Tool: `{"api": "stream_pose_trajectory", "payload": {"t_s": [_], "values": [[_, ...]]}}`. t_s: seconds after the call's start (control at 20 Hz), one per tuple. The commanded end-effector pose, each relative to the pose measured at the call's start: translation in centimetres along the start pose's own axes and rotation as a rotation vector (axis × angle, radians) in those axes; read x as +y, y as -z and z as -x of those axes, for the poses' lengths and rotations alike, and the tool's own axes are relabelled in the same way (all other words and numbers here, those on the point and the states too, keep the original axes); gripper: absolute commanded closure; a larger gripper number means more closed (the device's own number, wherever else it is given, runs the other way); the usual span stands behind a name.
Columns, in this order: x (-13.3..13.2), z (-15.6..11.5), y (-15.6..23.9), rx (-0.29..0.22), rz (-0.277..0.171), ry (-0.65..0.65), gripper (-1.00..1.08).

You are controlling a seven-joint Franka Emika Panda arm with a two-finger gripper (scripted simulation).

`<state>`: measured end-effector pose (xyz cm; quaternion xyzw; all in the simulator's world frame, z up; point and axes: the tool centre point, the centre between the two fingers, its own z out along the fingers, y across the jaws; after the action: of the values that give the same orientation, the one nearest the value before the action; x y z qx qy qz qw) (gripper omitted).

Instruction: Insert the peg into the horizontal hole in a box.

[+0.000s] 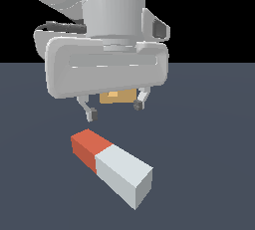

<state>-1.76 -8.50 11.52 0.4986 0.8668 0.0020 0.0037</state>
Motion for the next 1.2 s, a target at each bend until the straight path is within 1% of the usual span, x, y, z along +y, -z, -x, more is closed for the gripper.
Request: {"api": "stream_pose_trajectory", "payload": {"t_s": [0.0, 0.3, 0.6, 0.9, 1.15], "values": [[-0.4, 0.8, -0.7, 0.001, -0.001, 0.055, -0.92], [-1.1, 2.7, -2.4, 0.003, -0.003, 0.178, -0.92], [-1.5, 4.1, -3.6, 0.005, -0.005, 0.268, -0.92], [-1.6, 4.9, -4.3, 0.006, -0.006, 0.317, -0.92], [-1.6, 5.0, -4.4, 0.006, -0.006, 0.322, -0.92]]}}
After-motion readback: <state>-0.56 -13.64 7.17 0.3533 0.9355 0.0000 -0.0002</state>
